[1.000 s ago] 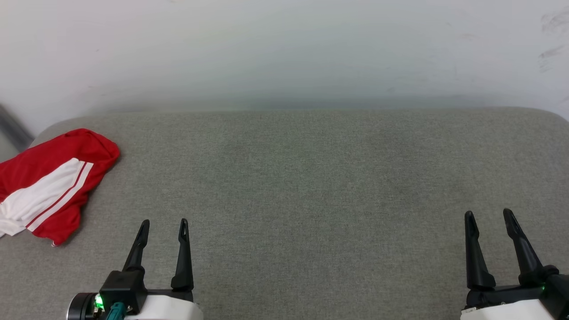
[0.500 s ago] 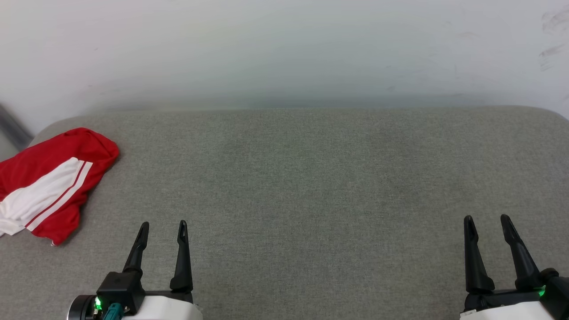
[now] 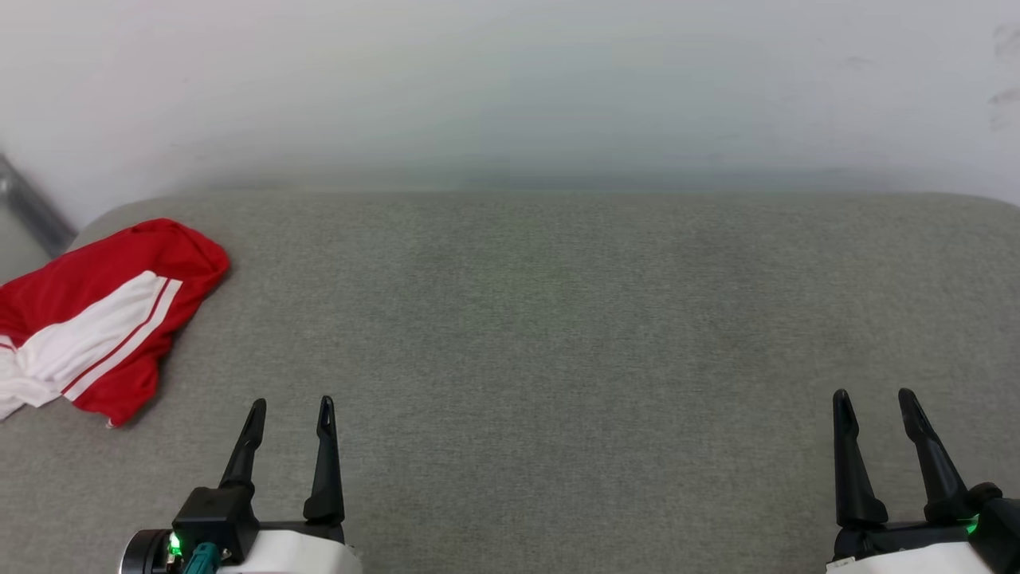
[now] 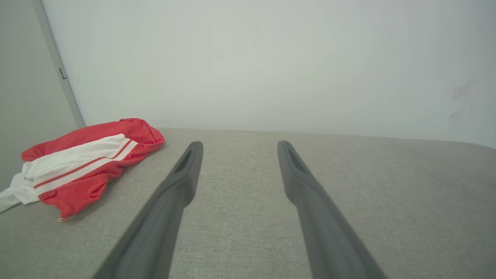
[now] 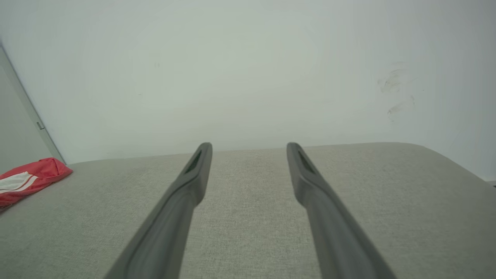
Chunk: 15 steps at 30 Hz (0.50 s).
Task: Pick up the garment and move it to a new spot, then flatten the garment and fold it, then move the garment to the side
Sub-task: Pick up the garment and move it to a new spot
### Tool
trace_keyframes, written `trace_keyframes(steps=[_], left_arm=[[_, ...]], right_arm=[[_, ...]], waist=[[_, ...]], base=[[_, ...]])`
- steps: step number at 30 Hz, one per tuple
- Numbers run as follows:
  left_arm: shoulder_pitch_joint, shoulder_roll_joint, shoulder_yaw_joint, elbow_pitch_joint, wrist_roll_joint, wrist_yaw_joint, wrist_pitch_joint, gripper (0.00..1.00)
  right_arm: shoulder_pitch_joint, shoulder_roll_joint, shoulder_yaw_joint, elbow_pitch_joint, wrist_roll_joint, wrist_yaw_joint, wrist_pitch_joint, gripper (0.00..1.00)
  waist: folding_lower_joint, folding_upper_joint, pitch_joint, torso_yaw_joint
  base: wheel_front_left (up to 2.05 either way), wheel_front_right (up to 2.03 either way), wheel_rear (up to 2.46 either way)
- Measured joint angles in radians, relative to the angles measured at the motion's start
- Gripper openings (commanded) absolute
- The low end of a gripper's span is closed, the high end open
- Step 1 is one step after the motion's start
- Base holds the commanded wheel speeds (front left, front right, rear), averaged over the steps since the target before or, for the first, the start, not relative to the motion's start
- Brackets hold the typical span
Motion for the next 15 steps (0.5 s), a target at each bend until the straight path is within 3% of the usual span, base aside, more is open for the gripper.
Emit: trace_keyframes(steps=[15], left_arm=[[-0.02, 0.0, 0.029, 0.002, -0.015, -0.005, 0.0, 1.0]], right_arm=[[0.001, 0.0, 0.014, -0.01, -0.03, 0.0, 0.0, 1.0]], waist=[[0.0, 0.0, 0.013, 0.164]], base=[[0.0, 0.0, 0.0]])
